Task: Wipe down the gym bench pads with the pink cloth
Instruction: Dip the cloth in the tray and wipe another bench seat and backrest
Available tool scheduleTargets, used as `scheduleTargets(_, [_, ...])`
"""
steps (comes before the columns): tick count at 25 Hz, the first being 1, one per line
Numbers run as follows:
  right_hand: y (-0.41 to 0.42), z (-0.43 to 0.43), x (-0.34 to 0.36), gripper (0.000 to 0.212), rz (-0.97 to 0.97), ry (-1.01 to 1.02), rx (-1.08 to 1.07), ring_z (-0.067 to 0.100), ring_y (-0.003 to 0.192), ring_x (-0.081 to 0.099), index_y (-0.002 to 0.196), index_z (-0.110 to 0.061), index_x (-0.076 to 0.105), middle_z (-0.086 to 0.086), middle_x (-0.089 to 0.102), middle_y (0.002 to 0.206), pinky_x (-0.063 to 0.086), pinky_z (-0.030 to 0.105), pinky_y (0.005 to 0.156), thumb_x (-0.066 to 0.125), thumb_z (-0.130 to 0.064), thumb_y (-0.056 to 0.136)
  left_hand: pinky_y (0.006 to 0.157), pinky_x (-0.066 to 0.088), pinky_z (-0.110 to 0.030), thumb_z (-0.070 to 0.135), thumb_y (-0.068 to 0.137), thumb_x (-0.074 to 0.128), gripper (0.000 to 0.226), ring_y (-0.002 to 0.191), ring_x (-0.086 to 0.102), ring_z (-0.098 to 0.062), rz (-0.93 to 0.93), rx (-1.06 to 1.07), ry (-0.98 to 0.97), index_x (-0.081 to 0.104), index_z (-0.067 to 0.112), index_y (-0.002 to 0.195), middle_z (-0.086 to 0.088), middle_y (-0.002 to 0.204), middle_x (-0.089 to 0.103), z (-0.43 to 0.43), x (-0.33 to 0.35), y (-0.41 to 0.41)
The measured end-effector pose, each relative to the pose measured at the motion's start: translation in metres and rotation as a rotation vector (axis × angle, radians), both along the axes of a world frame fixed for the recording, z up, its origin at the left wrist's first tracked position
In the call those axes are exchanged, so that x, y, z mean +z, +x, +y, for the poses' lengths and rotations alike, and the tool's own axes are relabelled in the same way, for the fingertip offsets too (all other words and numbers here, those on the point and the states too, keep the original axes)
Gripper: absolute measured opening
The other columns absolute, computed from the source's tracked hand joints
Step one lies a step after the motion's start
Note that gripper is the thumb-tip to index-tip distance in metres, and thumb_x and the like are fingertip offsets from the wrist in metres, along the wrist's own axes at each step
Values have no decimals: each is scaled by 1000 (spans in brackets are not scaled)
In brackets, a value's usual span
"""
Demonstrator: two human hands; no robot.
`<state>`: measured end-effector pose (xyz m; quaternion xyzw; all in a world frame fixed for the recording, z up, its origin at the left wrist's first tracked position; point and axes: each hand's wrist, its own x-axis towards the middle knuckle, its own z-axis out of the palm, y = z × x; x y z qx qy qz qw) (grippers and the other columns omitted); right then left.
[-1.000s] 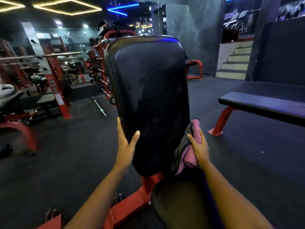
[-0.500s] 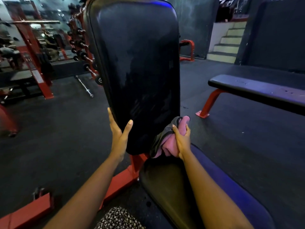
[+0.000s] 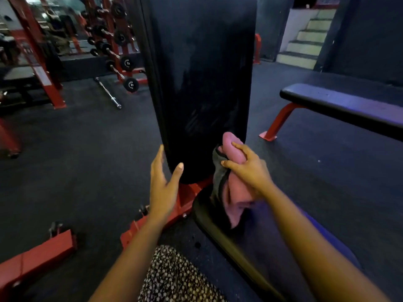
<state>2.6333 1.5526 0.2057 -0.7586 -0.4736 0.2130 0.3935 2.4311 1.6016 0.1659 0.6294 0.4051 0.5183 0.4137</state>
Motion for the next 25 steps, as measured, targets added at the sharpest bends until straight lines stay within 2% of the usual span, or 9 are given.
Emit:
scheduleTargets(3, [8, -26, 14, 65, -419, -246, 168, 30, 114, 53, 135, -44, 39, 8, 57, 126, 40, 37, 94, 68, -41, 77, 110, 24, -10, 52, 83, 43, 55, 132, 34, -4, 131, -42, 108, 37, 30, 133, 4, 141, 38, -47, -31, 13])
scheduleTargets(6, [6, -44, -10, 71, -591, -389, 203, 31, 117, 48, 140, -45, 27, 11, 45, 131, 39, 40, 94, 63, -48, 80, 118, 15, -29, 56, 86, 32, 57, 137, 28, -9, 362, -161, 119, 34, 31, 137, 2, 146, 34, -48, -61, 39])
scheduleTargets(9, [-12, -58, -59, 62, -732, -407, 135, 30, 135, 27, 140, -49, 23, 6, 15, 153, 33, 49, 100, 42, -66, 83, 117, 6, -31, 62, 90, 16, 67, 140, 30, -19, 640, -129, 182, 38, 24, 140, -2, 147, 38, -45, -91, 57])
scheduleTargets(13, [-7, -53, -87, 65, -731, -279, 47, 25, 133, 30, 136, -52, 30, 1, 21, 154, 32, 46, 98, 24, -75, 75, 112, 19, -41, 53, 96, 13, 65, 133, 41, -25, 737, -13, 330, 50, 15, 133, -5, 138, 52, -42, -111, 67])
scheduleTargets(17, [-9, -53, -97, 60, -770, -204, 6, 25, 126, 40, 132, -52, 36, 0, 33, 149, 37, 44, 94, 34, -74, 76, 109, 24, -46, 44, 93, 28, 55, 134, 37, -22, 706, 1, 350, 52, 13, 132, -4, 138, 52, -42, -116, 68])
scheduleTargets(19, [-9, -51, -93, 60, -770, -252, 11, 25, 126, 40, 133, -51, 36, 1, 36, 147, 37, 44, 94, 37, -73, 77, 110, 23, -45, 41, 92, 31, 54, 132, 40, -27, 741, -45, 314, 54, 12, 130, -7, 136, 54, -42, -113, 67])
scheduleTargets(21, [-10, -49, -87, 60, -743, -363, 11, 27, 127, 38, 135, -50, 34, 2, 34, 148, 36, 44, 95, 38, -72, 79, 111, 22, -46, 46, 95, 24, 58, 132, 41, -31, 803, -151, 230, 53, 10, 131, -10, 137, 53, -37, -102, 63])
scheduleTargets(23, [-18, -50, -73, 59, -717, -463, 22, 30, 124, 38, 138, -47, 32, 4, 29, 149, 37, 45, 94, 42, -66, 83, 116, 16, -49, 54, 95, 13, 68, 140, 29, -30, 866, -320, 122, 43, 11, 138, -12, 146, 41, -38, -82, 54])
scheduleTargets(25, [-25, -47, -51, 56, -564, -576, 27, 30, 120, 41, 138, -43, 34, 7, 30, 145, 38, 43, 95, 53, -51, 86, 117, 4, -47, 53, 96, 27, 63, 146, 9, -25, 901, -561, -78, 27, 15, 146, -6, 156, 22, -31, -56, 44])
